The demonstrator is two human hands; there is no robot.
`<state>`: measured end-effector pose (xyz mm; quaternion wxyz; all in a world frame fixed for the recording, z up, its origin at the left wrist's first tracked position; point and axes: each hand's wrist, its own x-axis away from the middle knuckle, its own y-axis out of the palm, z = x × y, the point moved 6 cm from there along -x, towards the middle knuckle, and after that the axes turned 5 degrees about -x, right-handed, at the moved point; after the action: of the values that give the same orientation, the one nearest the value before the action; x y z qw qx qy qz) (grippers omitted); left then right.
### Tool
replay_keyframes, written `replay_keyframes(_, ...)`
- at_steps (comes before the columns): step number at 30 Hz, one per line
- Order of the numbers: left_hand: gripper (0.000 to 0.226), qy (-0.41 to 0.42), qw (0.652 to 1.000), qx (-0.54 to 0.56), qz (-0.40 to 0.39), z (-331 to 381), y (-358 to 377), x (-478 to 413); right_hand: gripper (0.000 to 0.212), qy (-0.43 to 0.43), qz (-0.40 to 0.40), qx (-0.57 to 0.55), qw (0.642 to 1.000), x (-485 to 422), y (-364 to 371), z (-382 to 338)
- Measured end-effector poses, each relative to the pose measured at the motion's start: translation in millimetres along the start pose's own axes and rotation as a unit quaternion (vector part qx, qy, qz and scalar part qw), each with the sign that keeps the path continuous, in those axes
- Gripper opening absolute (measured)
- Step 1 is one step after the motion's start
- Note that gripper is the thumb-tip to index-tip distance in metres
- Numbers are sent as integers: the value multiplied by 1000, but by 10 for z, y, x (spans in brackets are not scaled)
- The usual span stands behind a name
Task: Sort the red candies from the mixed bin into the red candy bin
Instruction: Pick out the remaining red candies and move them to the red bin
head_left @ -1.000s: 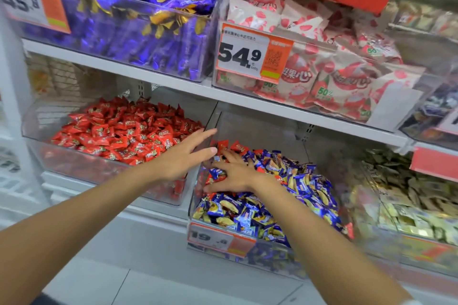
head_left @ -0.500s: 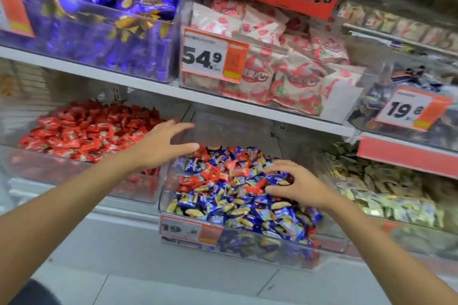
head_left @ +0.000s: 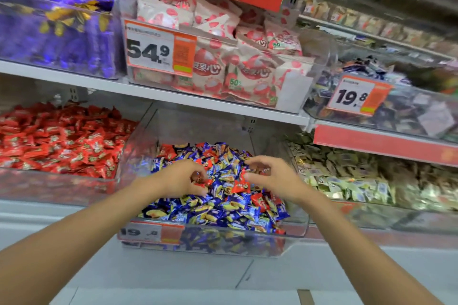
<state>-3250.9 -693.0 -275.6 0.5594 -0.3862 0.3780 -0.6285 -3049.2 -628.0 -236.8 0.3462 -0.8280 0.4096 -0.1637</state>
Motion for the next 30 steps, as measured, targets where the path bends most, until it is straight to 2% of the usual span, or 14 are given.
replay_keyframes(1,32,-5,1000,9,10,-35,-8,-11,41,-7,-23,61,998,-4,128,4)
replay_keyframes(3,28,-19,1000,14,18,-102,-22,-15,29,-34,-35,135,990,-27,278,-20)
replay_keyframes(5,29,-19,1000,5,12,-120,-12,2,8,-40,-17,79,996,-65,242,-37)
replay_keyframes(6,28,-16,1000,3,10,-115,-10,4,6,-37,-9,39,998,-67,200,-46)
replay_keyframes(9,20,-8,1000,-1,28,-86,-56,14,10,-22,35,-57,997,-58,41,-21)
replay_keyframes(13,14,-13,993,65,100,-48,-219,55,23,-5,78,-96,992,33,-190,-25)
replay_keyframes(16,13,-19,985,132,110,-35,-282,74,32,9,69,-43,997,77,-206,-25)
replay_keyframes(19,17,-27,980,155,120,-70,-314,80,11,21,73,19,997,27,-52,-31)
replay_keyframes(22,27,-46,974,185,120,-123,-328,84,35,26,26,134,990,-71,179,-7)
replay_keyframes(24,33,-41,975,192,108,-120,-312,74,31,8,16,175,984,-126,249,-14)
replay_keyframes(27,35,-27,987,130,88,-72,-261,49,15,-4,-3,98,995,-116,220,-19)
replay_keyframes(30,29,-29,988,136,70,-43,-142,-25,12,1,-8,26,1000,-56,165,-6)
